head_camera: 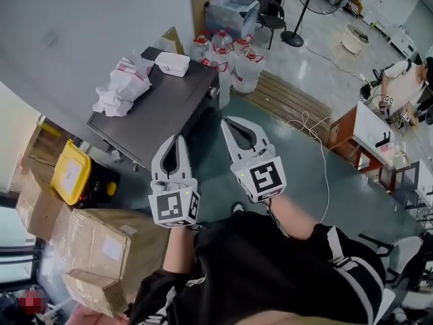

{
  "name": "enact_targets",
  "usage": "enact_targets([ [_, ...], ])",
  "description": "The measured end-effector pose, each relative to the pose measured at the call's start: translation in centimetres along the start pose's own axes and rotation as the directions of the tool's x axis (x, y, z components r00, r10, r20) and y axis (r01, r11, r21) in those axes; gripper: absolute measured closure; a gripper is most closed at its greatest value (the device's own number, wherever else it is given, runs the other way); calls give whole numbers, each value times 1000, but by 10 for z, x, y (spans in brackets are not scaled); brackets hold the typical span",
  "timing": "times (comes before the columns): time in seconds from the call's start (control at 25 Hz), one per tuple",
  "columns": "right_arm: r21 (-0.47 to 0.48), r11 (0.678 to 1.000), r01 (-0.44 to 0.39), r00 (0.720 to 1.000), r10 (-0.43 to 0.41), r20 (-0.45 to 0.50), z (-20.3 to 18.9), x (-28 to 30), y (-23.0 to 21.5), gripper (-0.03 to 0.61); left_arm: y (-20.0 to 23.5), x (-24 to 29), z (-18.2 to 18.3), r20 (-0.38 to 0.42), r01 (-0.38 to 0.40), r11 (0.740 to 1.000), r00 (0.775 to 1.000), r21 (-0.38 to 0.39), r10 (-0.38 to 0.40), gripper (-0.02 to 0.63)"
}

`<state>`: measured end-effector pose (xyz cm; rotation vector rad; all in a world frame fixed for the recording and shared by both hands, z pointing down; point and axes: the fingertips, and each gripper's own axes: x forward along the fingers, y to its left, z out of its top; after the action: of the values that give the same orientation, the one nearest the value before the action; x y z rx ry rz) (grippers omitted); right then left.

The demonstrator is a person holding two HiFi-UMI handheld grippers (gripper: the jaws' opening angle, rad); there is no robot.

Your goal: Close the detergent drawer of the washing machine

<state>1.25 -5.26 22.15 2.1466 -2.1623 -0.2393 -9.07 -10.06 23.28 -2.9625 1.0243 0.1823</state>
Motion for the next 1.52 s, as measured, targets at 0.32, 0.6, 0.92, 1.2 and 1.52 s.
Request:
enact_targets([
  [0.32,-17,1000,2,1000,-1,10,-2,3,5,574,-1,-8,-6,-9,-8,1000,1000,3,8,608],
  [0.6,-23,1000,-5,1000,5,-14,-7,1,12,574,1,-14,-11,-18,-6,1000,1000,7,6,607],
  [0.92,-41,999,27,999,-28,-22,-11,-5,5,574,3,-14,-17,-31,12,1000,999,-6,-12,609],
  [1.2,-45,998,33,999,-34,-36,-12,-8,4,574,-2,-12,-16,-31,32,999,999,-13,-32,609],
  [1.52,-54,998,40,998,-43,-46,-13,-8,5,574,0,-13,-20,-46,35,999,998,-11,-36,609],
])
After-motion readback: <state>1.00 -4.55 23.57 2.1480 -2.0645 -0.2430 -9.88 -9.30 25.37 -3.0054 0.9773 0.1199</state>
